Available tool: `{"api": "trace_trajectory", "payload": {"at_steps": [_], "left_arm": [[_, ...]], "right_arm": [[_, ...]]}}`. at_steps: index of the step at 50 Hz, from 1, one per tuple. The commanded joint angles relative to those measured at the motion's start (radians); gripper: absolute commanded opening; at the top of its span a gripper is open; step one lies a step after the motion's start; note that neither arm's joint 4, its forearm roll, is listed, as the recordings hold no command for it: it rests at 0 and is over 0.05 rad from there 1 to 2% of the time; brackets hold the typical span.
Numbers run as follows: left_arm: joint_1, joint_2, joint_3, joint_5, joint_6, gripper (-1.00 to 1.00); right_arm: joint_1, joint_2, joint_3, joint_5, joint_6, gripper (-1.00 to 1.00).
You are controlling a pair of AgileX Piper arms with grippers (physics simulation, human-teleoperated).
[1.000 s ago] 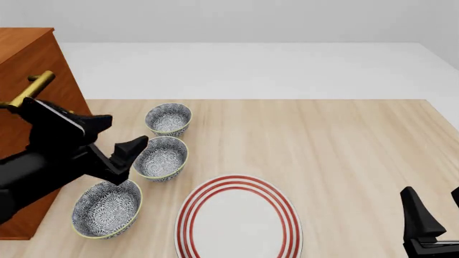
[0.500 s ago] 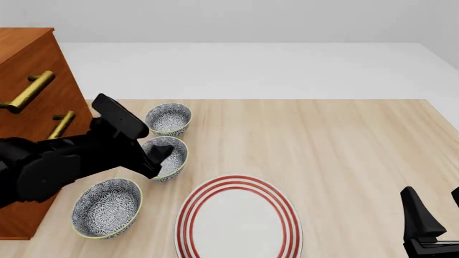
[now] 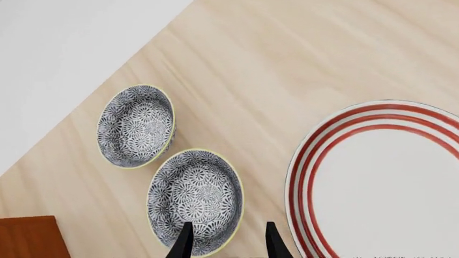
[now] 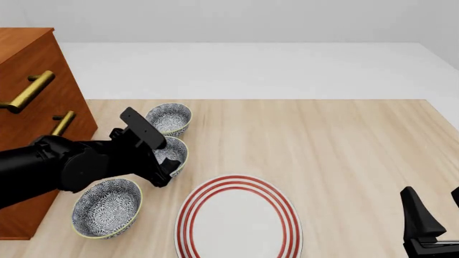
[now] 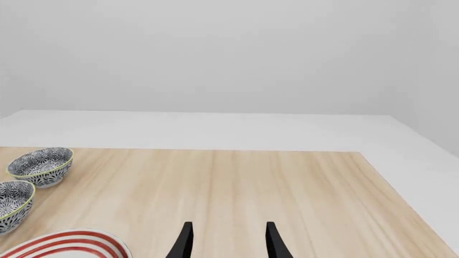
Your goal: Pick up the bowl and put it in the middle on the plate.
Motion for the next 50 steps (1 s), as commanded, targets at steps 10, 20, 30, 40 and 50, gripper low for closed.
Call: {"api": "trace_trajectory", "payload": {"at_steps": [10, 20, 30, 40, 50], "left_arm": [[0.0, 0.102, 0.005, -0.02, 0.008, 1.0], [0.043, 0.159, 0.004, -0.049, 0.043, 1.0], [0.097, 0.247, -0.044, -0.057, 0.081, 1.0], [0.053, 0.273, -0.073, -0.037, 0.059, 1.0], [0.037, 0.306, -0.054, -0.068, 0.046, 1.0]], "right_arm": [[0.001, 0.0, 0.001, -0.003, -0.004, 1.0], [0.0, 0.001, 0.003, -0.003, 0.002, 1.0], [0.0, 0.001, 0.001, 0.001, 0.003, 1.0], [0.0, 0.0, 0.0, 0.001, 0.003, 1.0], [0.001, 0.0, 0.001, 0.0, 0.001, 1.0]]}}
